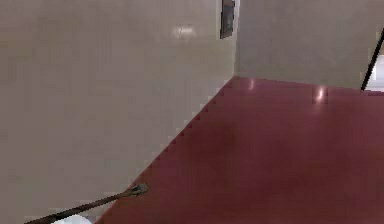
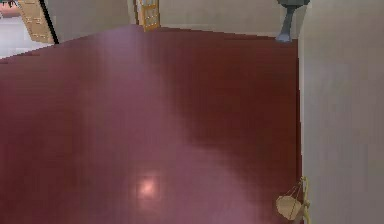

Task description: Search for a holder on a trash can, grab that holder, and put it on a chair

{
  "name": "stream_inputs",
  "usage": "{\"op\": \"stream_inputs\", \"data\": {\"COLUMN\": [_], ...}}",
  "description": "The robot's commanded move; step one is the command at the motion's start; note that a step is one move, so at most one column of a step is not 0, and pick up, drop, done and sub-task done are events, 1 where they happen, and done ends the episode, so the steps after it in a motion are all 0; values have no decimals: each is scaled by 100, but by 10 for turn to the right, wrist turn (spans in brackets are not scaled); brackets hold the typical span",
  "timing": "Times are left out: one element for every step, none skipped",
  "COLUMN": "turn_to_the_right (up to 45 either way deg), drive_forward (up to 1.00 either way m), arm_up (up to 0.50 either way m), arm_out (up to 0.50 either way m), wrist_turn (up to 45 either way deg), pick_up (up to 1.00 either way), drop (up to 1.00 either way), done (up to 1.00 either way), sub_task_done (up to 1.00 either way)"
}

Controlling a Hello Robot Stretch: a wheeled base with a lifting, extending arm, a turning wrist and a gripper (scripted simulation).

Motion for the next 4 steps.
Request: {"op": "stream_inputs", "data": {"turn_to_the_right": [210, 0, -450, -120], "drive_forward": [0, 40, 0, 0], "arm_up": [0, 0, 0, 0], "arm_out": [0, 0, 0, 0], "wrist_turn": [0, 0, 0, 0], "pick_up": [0, 0, 0, 0], "drop": [0, 0, 0, 0], "done": [0, 0, 0, 0], "sub_task_done": [0, 0, 0, 0]}}
